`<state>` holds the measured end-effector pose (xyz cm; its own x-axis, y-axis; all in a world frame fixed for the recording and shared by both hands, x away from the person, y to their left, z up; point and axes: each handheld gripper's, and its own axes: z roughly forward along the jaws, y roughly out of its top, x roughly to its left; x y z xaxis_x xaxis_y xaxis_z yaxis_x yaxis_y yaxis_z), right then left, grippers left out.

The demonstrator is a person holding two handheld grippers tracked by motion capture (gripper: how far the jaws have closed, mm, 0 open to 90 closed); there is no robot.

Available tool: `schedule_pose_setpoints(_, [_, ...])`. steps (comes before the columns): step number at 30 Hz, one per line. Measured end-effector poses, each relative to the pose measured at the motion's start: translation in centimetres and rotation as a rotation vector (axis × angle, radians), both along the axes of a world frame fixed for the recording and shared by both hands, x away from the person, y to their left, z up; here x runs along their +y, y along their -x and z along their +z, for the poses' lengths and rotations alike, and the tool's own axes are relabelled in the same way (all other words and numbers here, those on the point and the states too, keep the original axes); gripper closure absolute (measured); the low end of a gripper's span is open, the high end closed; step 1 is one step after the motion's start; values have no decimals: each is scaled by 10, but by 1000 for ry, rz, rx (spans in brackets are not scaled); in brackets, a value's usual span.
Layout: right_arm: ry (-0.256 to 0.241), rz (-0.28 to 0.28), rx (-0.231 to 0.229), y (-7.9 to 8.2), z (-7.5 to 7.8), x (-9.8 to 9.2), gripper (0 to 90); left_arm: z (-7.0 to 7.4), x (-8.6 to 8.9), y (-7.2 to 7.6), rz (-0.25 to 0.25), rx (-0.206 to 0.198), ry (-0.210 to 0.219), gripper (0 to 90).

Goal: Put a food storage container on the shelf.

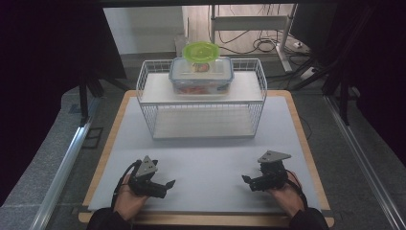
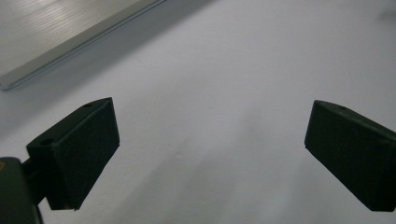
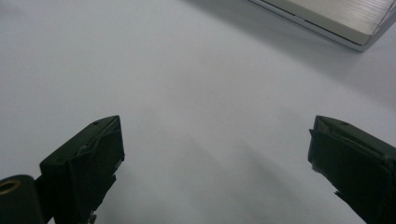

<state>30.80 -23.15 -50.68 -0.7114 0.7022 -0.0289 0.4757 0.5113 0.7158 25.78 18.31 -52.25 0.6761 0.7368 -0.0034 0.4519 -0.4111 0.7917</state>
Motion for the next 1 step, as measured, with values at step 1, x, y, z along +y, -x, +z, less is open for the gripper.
schedule_pose_setpoints(1, [5,2,1,0,0,0,34,0,0,0,1,-1,1,33])
